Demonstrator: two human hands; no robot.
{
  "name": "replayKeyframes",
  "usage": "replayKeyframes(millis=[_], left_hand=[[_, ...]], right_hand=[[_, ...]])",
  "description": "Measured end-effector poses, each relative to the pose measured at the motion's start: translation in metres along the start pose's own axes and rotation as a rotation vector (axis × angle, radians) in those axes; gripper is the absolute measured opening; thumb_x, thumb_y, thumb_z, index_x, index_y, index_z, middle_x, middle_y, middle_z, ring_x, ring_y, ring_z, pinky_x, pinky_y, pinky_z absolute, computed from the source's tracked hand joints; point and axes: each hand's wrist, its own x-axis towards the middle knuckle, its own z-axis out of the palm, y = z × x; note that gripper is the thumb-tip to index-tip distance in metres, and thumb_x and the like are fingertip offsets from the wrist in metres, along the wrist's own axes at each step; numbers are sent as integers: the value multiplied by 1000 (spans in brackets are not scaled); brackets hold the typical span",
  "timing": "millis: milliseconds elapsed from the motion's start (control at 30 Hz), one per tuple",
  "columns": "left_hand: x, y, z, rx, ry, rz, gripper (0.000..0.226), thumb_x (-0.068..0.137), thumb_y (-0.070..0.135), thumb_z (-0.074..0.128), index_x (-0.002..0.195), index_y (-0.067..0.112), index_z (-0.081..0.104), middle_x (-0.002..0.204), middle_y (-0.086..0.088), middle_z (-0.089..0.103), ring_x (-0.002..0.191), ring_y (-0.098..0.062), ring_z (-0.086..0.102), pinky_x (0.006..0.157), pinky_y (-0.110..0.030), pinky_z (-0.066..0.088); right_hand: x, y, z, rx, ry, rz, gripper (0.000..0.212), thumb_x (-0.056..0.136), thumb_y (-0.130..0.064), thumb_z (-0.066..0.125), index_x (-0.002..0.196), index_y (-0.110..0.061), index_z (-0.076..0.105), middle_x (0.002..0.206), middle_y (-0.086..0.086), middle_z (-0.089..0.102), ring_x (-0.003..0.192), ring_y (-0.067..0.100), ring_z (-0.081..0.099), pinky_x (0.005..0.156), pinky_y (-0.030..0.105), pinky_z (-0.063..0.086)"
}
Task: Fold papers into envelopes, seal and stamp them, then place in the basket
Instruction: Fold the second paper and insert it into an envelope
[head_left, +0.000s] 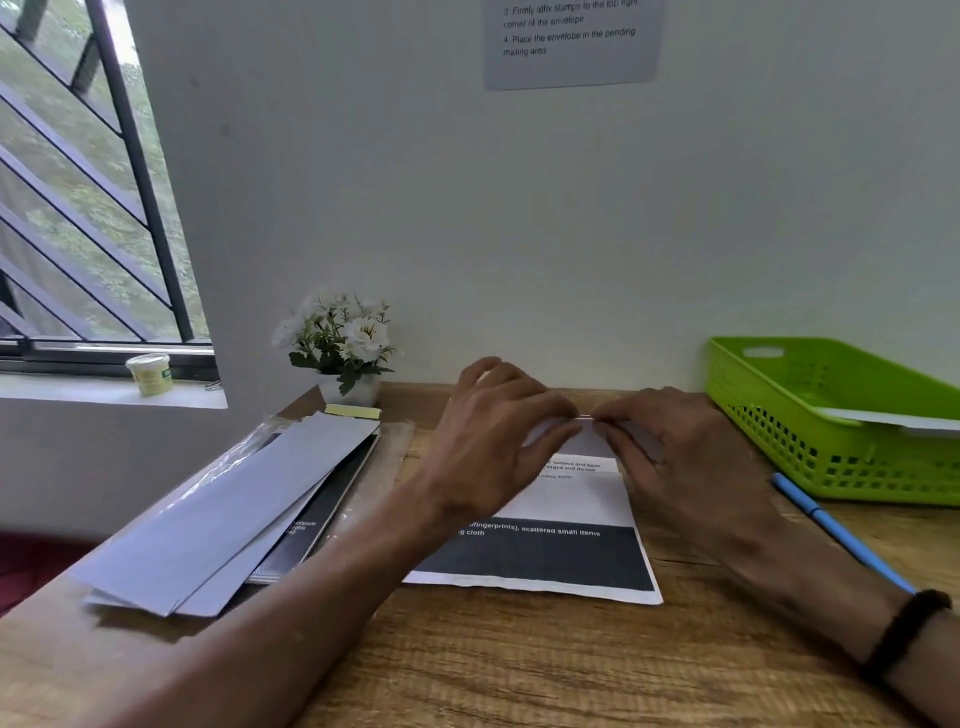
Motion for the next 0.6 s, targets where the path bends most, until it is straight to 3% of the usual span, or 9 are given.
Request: replayKeyframes(millis=[100,367,433,500,600], left_hand=[[0,5,3,31,-11,4,24,105,39,60,104,23,78,97,8,77,96,-17,65,109,-47,40],[-2,-23,-7,83,43,-92,16,105,31,61,102,22,74,90,7,75,89,-20,64,101,-50,44],[-4,-32,-9,83,16,-129,17,106,32,59,103,22,73,91,7,76,88,-20,64,100,-49,43],[-5,-40,-10,67,-5,-176,18,106,31,57,104,22,72,93,7,77,88,-20,64,97,-49,45],[-10,-54,-8,-25,-12,-318,20,105,32,56,104,19,71,92,5,76,85,-20,64,81,-46,53]], right_hand=[[0,-5,-1,-14,6,-27,17,91,-20,66,102,-12,78,94,4,78,82,24,72,76,39,59],[1,16,3,79,-5,133,11,97,-24,68,100,-16,75,94,-1,76,84,19,69,76,39,58],[1,19,1,119,0,198,8,97,-22,69,99,-17,74,93,-3,75,83,15,68,76,31,56],[3,21,-1,166,16,290,6,98,-21,69,99,-17,74,92,-6,74,79,7,65,72,15,48],[5,20,-3,262,47,442,6,98,-22,69,98,-18,73,89,-10,72,80,5,65,69,17,48]])
